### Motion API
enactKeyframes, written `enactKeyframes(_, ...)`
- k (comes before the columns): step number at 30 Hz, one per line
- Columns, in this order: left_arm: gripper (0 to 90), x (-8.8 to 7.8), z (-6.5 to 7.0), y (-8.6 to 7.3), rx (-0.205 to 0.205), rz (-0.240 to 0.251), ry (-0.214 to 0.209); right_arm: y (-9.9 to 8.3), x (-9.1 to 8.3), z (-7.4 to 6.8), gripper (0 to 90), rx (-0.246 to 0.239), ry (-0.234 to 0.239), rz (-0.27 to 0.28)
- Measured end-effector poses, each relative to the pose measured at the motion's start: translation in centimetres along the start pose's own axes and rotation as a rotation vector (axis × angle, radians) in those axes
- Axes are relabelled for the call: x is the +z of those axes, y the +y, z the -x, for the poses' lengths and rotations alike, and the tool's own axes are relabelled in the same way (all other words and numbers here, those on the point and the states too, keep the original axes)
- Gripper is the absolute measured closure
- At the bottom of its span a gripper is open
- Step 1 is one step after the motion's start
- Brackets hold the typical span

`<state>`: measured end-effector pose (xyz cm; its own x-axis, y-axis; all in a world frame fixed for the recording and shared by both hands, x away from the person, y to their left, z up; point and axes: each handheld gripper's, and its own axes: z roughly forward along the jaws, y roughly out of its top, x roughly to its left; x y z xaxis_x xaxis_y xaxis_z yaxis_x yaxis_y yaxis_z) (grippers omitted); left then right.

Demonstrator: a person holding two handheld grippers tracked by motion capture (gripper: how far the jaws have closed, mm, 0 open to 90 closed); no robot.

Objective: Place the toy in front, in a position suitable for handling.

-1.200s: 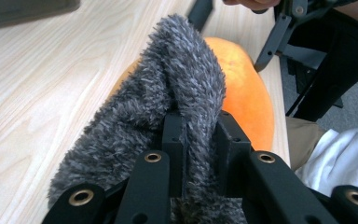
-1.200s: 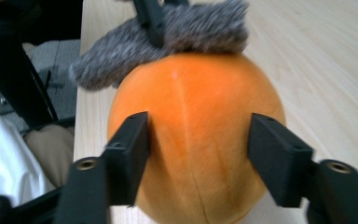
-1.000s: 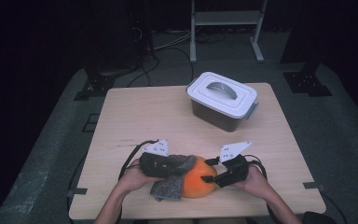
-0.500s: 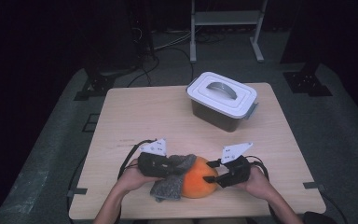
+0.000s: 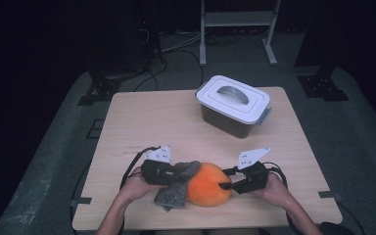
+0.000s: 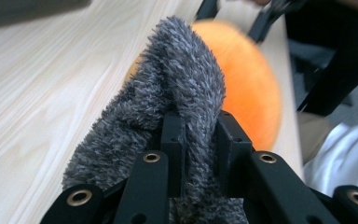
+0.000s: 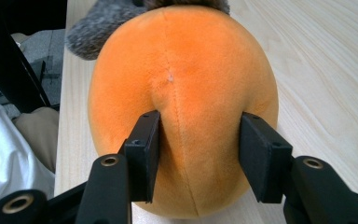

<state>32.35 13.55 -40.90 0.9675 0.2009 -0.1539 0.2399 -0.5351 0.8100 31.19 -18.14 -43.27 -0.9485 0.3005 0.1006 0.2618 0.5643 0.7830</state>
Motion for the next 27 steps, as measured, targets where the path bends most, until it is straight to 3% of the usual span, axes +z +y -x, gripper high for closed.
enactKeyframes(2, 75.7, 0.4, 0.4, 0.4, 0.013, 0.013, -0.025, 0.1, 0.0, -0.1, 49.9, -0.003, -0.001, -0.001)
enactKeyframes(5, 75.7, 0.8, 0.5, 0.3, 0.014, -0.006, -0.037, 0.2, 0.0, -0.3, 48.2, -0.010, -0.004, -0.008)
enactKeyframes(10, 75.8, 1.0, 0.3, -0.3, 0.013, -0.051, -0.039, 0.8, -0.1, -0.1, 30.5, 0.023, 0.025, 0.012)
enactKeyframes(13, 75.7, 1.0, 0.3, -0.3, 0.009, -0.048, -0.044, 0.9, 0.4, 0.2, 22.5, 0.053, 0.021, 0.002)
enactKeyframes(15, 75.7, 0.8, 0.3, -0.2, 0.011, -0.050, -0.039, 0.8, 0.9, 0.4, 22.9, 0.079, 0.027, -0.005)
enactKeyframes(17, 75.7, 0.6, 0.5, 0.2, 0.024, -0.052, -0.024, 0.8, 1.0, 0.3, 28.7, 0.087, 0.038, 0.001)
enactKeyframes(19, 75.7, 0.3, 0.7, 0.7, 0.031, -0.029, -0.030, 0.9, 0.9, 0.0, 35.7, 0.063, 0.038, 0.004)
enactKeyframes(22, 75.7, 0.3, 1.1, 1.6, 0.038, 0.009, -0.027, 1.3, 1.0, -1.2, 41.4, -0.013, 0.029, 0.007)
enactKeyframes(25, 75.7, 0.5, 1.2, 1.6, 0.040, -0.004, -0.024, 1.7, 1.2, -2.3, 44.7, -0.101, 0.001, -0.007)
enactKeyframes(27, 75.8, 0.6, 1.0, 1.3, 0.034, -0.026, -0.017, 1.7, 1.1, -2.2, 45.8, -0.094, -0.002, -0.012)
